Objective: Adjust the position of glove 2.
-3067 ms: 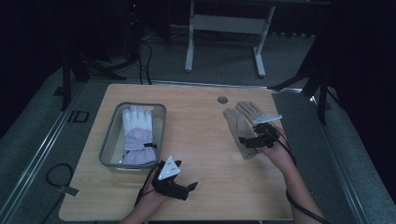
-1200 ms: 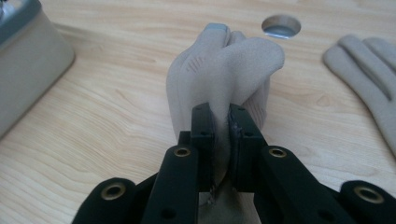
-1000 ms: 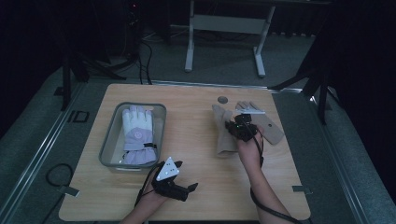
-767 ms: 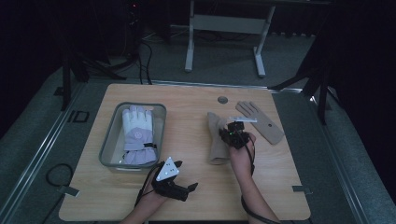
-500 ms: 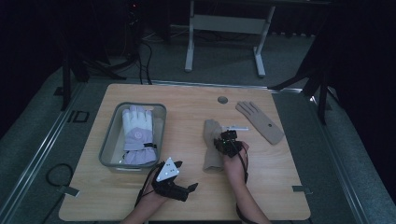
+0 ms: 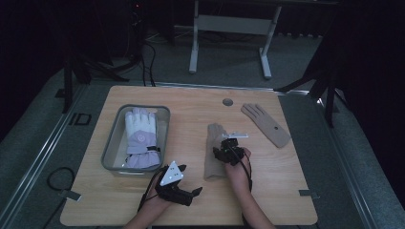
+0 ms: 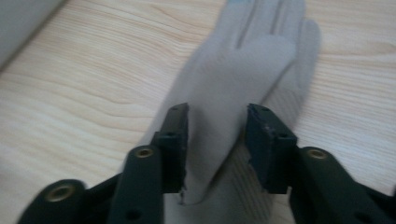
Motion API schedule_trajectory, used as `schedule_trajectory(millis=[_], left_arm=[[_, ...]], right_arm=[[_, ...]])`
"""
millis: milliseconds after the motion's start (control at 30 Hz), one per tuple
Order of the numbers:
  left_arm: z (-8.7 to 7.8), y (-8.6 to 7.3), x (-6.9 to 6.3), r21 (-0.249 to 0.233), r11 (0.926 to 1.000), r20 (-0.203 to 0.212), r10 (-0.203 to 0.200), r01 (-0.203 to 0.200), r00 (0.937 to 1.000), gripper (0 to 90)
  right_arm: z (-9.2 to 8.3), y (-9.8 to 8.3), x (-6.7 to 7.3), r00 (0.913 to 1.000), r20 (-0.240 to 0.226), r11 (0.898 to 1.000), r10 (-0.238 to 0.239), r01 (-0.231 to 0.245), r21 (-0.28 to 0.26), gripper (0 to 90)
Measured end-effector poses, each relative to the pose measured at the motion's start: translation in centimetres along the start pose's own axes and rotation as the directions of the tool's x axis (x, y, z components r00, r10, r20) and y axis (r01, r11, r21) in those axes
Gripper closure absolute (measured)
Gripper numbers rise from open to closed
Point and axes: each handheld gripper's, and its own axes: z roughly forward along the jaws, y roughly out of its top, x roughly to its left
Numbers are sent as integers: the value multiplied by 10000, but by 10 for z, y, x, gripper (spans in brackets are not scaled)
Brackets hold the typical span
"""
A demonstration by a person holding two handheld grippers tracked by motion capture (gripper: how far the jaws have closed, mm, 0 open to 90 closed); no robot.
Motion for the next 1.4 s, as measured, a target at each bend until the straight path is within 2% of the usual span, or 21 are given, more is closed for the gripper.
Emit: schedule_trajectory(millis=[67, 133, 233, 433, 467, 533, 733, 800, 900, 1033, 1100, 1133, 1267, 1400], left_arm=[[0, 0, 0, 29, 10000, -10, 25, -25, 10000, 28], [0, 0, 0, 43, 10000, -14, 33, -33, 10000, 28], [0, -1, -1, 70, 9999, -8, 93, -93, 10000, 28], [1, -1, 0, 36, 10000, 62, 88, -89, 9999, 28], [0, -1, 0, -12, 10000, 82, 66, -66, 9999, 28], [0, -1, 0, -55, 10000, 97, 37, -36, 9999, 28], [2, -2, 2, 4, 10000, 66, -8, 8, 10000, 28], [2, -3, 1, 5, 10000, 63, -16, 16, 10000, 28], [2, -3, 1, 34, 10000, 66, 0, 0, 10000, 28], [2, -3, 1, 34, 10000, 72, -13, 12, 10000, 28], [2, -3, 1, 29, 10000, 70, -9, 9, 10000, 28], [2, -3, 1, 33, 10000, 62, 6, -6, 10000, 28], [2, -3, 1, 19, 10000, 91, 2, -2, 10000, 28], [2, -3, 0, 16, 10000, 119, 9, -9, 9999, 28]], right_arm=[[-3, 2, 0, 9995, -194, 9997, -246, 246, -3, 502], [-4, 3, 0, 9991, -253, 9994, -343, 343, 2, 481], [-15, 10, -7, 9982, -337, 9983, -497, 486, -331, 483], [-34, 20, -31, 9957, -285, 9935, -886, 863, -738, 492], [-37, 21, -36, 9946, -410, 9922, -951, 914, -850, 493], [-44, 23, -48, 9916, -351, 9879, -1248, 1209, -969, 502], [-59, 24, -88, 9904, -45, 9819, -1382, 1364, -1316, 505], [-63, 25, -100, 9904, 256, 9815, -1358, 1380, -1324, 518], [-69, 26, -117, 9927, 434, 9820, -1123, 1176, -1478, 525], [-73, 27, -137, 9893, 848, 9792, -1189, 1310, -1550, 551], [-73, 27, -141, 9892, 863, 9783, -1187, 1313, -1600, 557], [-72, 27, -154, 9901, 936, 9790, -1046, 1191, -1657, 576], [-67, 29, -164, 9900, 1022, 9801, -977, 1136, -1631, 591], [-56, 36, -178, 9846, 1371, 9830, -1083, 1267, -1330, 604]])
